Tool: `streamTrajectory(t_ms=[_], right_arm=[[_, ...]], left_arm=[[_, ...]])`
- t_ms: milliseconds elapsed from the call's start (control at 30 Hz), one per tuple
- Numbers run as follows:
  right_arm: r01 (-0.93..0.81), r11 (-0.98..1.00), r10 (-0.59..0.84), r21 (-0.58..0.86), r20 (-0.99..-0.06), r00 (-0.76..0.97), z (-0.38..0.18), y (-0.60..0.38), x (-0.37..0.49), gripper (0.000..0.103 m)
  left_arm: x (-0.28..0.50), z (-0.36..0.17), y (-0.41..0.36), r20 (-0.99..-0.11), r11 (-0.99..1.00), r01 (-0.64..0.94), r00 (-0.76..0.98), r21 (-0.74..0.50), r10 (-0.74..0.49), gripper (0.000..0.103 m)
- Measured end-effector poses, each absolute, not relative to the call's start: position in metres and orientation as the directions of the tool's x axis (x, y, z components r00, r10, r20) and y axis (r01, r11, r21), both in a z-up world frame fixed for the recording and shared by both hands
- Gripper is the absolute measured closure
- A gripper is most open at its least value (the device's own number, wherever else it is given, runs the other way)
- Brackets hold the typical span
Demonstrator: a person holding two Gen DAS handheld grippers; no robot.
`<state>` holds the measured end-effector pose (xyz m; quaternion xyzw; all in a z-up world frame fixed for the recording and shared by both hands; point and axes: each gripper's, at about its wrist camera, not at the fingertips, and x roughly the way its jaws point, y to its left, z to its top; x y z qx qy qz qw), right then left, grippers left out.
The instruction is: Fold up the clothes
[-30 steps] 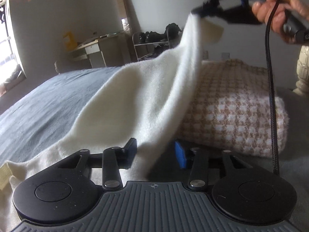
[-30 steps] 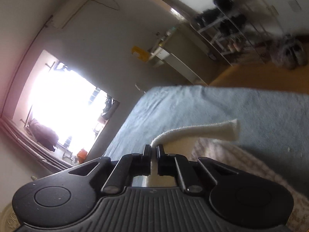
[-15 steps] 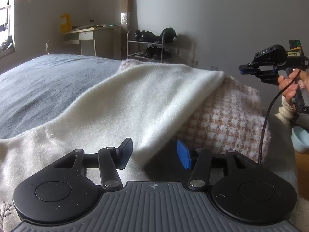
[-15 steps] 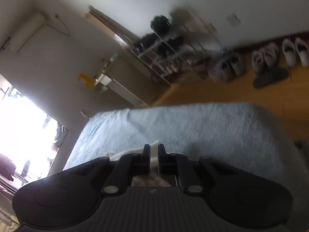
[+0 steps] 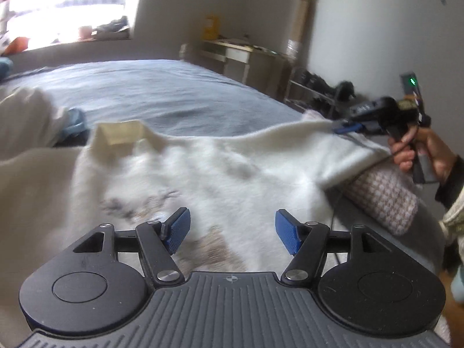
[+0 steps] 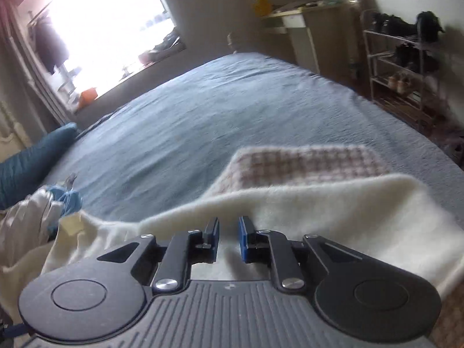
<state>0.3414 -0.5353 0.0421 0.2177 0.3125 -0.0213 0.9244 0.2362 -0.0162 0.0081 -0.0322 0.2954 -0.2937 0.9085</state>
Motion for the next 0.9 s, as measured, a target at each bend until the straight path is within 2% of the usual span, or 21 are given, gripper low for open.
streamTrajectory(t_ms=[100, 233, 367, 467, 533, 667, 733, 800, 900], right_arm=[[0.102, 0.909, 0.128, 0.404, -0.502, 0.855, 0.079, -0.524, 0.308, 0.082], [-0.157, 0.934, 0.303, 0.322, -0.474, 0.827, 0.128, -0.447, 0.28, 0.078], [-0.415, 0.869, 0.494, 0.268, -0.486, 0.721, 0.162, -0.357, 0.263, 0.078], [-0.56, 0.766, 0.631, 0.315, -0.536, 0.562, 0.148, -0.266, 0.276, 0.078], [-0.596, 0.73, 0.656, 0.336, -0.59, 0.47, 0.123, -0.206, 0.291, 0.078], [-0.576, 0.741, 0.601, 0.345, -0.724, 0.34, 0.043, -0.109, 0.33, 0.078], [-0.528, 0.776, 0.56, 0.344, -0.761, 0.327, 0.008, -0.087, 0.353, 0.078], [-0.492, 0.806, 0.524, 0.328, -0.782, 0.338, -0.015, -0.074, 0.369, 0.079], [-0.483, 0.807, 0.536, 0.339, -0.764, 0.36, -0.021, -0.073, 0.373, 0.079]], left_arm=[[0.225, 0.015, 0.063, -0.482, 0.875, 0.365, 0.733, -0.317, -0.48, 0.034], [0.212, 0.016, 0.161, -0.476, 0.914, 0.133, 0.819, -0.383, -0.319, 0.032], [0.208, 0.005, 0.239, -0.462, 0.855, -0.084, 0.866, -0.511, -0.191, 0.027], [0.214, -0.006, 0.285, -0.458, 0.778, -0.209, 0.882, -0.593, -0.112, 0.027], [0.224, -0.014, 0.309, -0.454, 0.728, -0.26, 0.887, -0.635, -0.079, 0.027], [0.256, -0.027, 0.349, -0.465, 0.661, -0.327, 0.884, -0.675, -0.038, 0.027], [0.278, -0.033, 0.366, -0.464, 0.643, -0.337, 0.885, -0.687, -0.032, 0.027], [0.301, -0.038, 0.383, -0.463, 0.625, -0.347, 0.886, -0.699, -0.026, 0.027], [0.339, -0.047, 0.403, -0.478, 0.606, -0.362, 0.878, -0.708, -0.034, 0.028]])
